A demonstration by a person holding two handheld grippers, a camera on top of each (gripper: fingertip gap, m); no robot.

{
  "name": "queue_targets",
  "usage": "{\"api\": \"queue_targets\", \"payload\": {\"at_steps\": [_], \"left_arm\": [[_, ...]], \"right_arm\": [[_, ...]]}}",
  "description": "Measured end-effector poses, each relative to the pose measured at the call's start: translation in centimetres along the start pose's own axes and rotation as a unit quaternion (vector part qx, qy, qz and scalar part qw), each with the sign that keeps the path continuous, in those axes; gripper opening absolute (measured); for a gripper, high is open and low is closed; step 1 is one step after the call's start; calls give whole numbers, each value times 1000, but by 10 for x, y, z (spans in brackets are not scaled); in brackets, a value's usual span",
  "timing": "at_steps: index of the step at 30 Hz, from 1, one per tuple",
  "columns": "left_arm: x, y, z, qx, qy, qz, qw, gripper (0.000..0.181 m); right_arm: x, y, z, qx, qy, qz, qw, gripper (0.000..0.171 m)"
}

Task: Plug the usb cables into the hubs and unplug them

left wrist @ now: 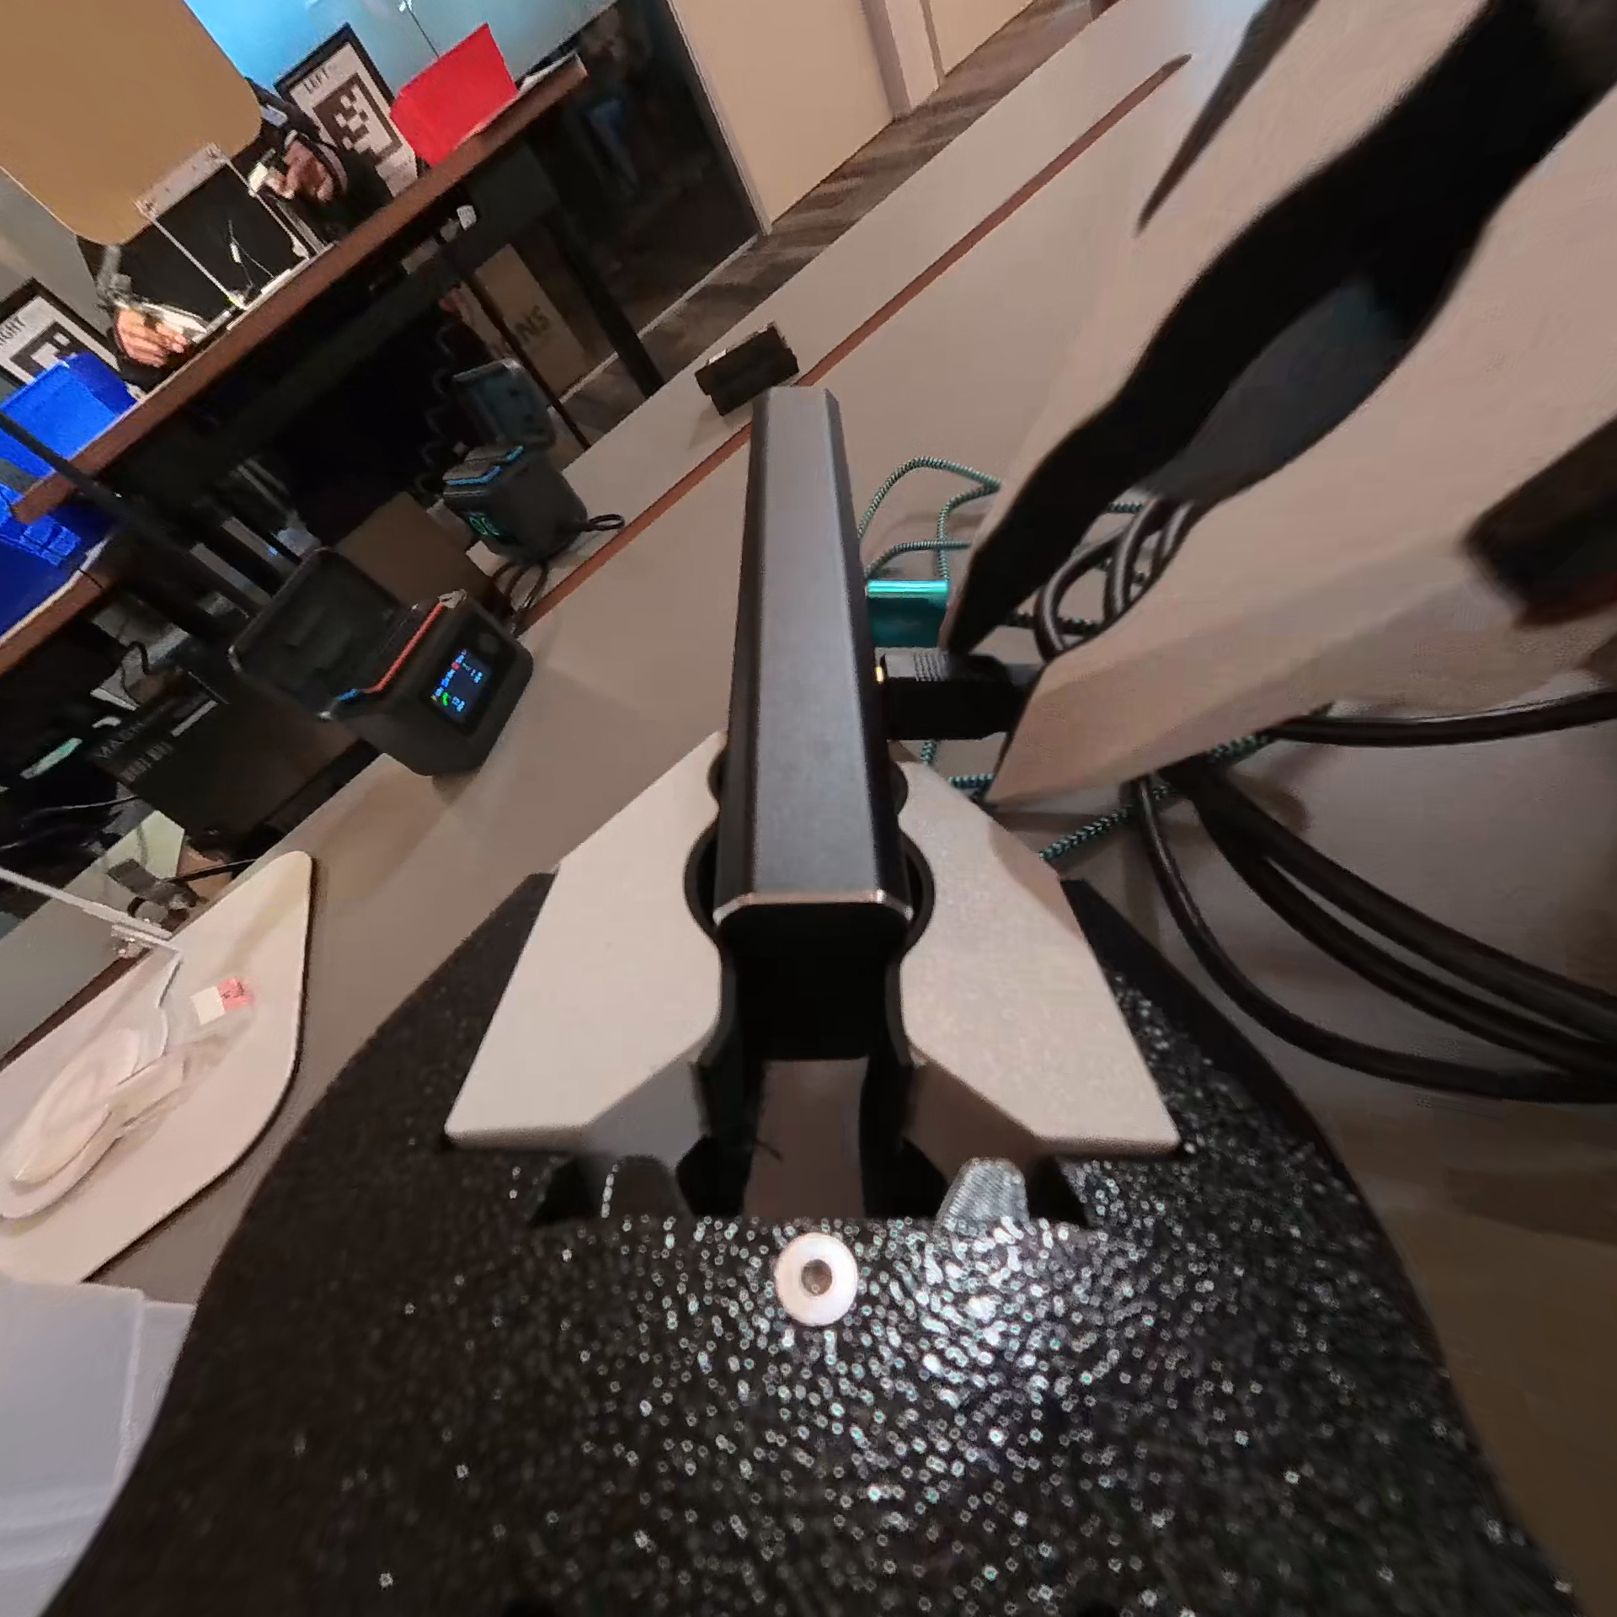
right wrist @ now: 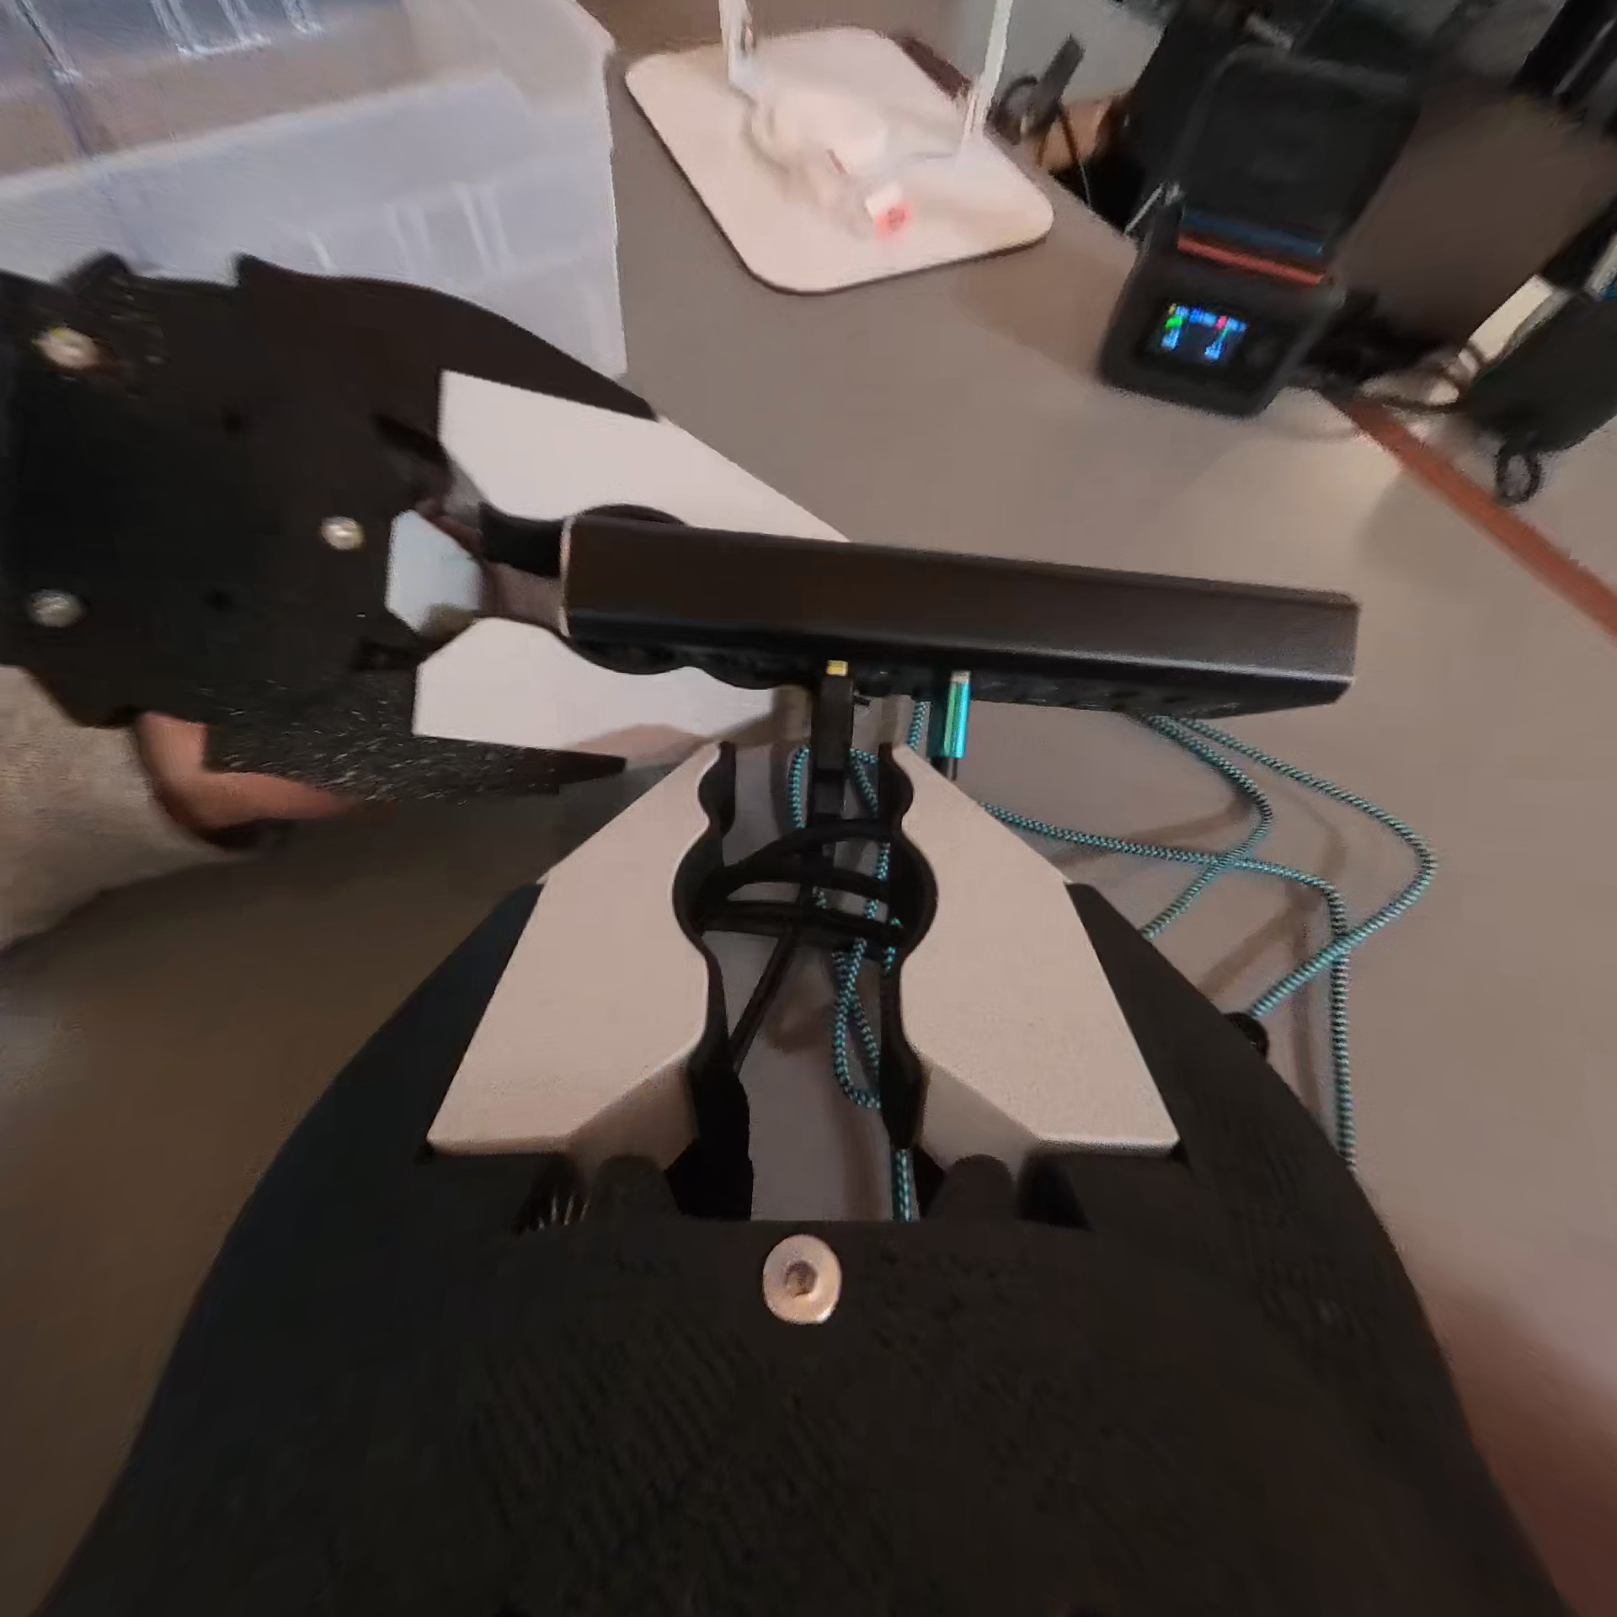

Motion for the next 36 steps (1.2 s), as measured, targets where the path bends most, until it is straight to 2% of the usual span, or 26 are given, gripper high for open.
{"api": "queue_targets", "payload": {"at_steps": [3,4,11,15,16,19,21,26,29,33,36], "left_arm": [[6,-1,1,7,1,8,1000,26],[7,-1,1,17,5,8,1000,26],[13,-7,-2,56,2,33,998,26],[13,-9,3,103,40,34,993,27],[13,-11,2,103,35,39,993,27],[14,-15,1,99,28,58,993,27],[14,-15,1,105,32,60,992,27],[14,-12,-5,105,-1,46,993,27],[14,-13,-4,114,9,48,992,27],[14,-14,-1,121,24,54,991,27],[14,-13,-4,123,13,50,991,27]], "right_arm": [[2,-12,-5,3,-6,8,1000,21],[2,-14,-5,0,-3,7,1000,9],[9,-20,-4,14,35,42,998,8],[15,-10,-19,-77,-81,-35,993,8],[17,-11,-21,-77,-87,-35,993,8],[12,-18,-6,21,8,30,999,7],[11,-19,1,54,34,47,997,8],[21,-11,-5,10,-10,16,1000,8],[20,-11,-3,20,3,21,1000,8],[15,-16,9,74,35,49,995,7],[21,-10,1,38,5,19,999,8]]}}
Point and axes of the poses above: each gripper's, where its closed fingertips meet, y back along the fingers, x out of its underside, z = x × y across the jaws, the point moved 10 cm from there along y, back along the fingers, and after that the axes turned 14 degrees about -x, right-handed, at the moved point
